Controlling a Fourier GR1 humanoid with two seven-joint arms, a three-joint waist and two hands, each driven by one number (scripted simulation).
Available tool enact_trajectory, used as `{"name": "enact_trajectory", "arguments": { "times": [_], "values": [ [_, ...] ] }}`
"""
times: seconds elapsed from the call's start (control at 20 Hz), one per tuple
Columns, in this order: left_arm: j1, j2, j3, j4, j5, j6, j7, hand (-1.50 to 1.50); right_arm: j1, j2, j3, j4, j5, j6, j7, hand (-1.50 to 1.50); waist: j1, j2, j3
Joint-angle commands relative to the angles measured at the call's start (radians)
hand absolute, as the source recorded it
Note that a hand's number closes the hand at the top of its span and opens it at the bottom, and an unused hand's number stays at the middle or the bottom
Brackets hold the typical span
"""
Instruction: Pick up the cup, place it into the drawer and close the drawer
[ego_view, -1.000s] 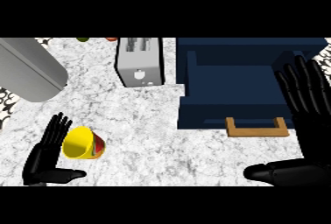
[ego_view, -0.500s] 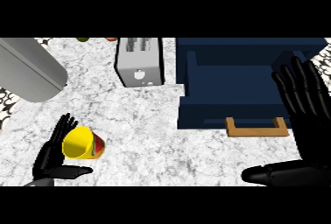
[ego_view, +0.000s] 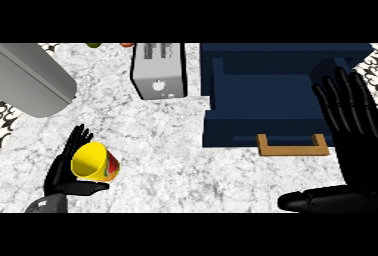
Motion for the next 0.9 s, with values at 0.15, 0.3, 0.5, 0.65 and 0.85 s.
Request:
{"name": "enact_trajectory", "arguments": {
  "times": [0.15,0.3,0.5,0.65,0.85],
  "values": [
    [-0.096,0.023,0.019,0.146,0.031,-0.092,-0.073,-1.50,-0.034,0.000,0.008,-0.015,-0.006,-0.010,0.044,-1.50,-0.004,0.001,-0.001],
    [-0.060,0.005,-0.002,0.128,0.034,-0.122,-0.077,-1.50,-0.009,0.020,0.032,-0.056,0.019,-0.041,0.074,-1.50,-0.002,0.000,-0.001],
    [-0.059,0.005,-0.017,0.091,0.062,-0.214,-0.053,-1.50,0.011,0.019,0.023,-0.036,0.006,-0.023,0.043,-1.50,0.002,-0.001,0.000],
    [-0.081,-0.036,-0.026,0.115,0.070,-0.207,-0.052,-1.50,0.024,-0.010,-0.006,-0.066,-0.036,0.006,0.063,-1.50,-0.005,0.000,-0.001],
    [-0.071,-0.036,-0.042,0.132,0.071,-0.263,-0.097,1.50,-0.025,-0.029,-0.061,0.036,-0.057,0.023,0.007,-1.50,-0.001,0.002,-0.001]
  ]
}}
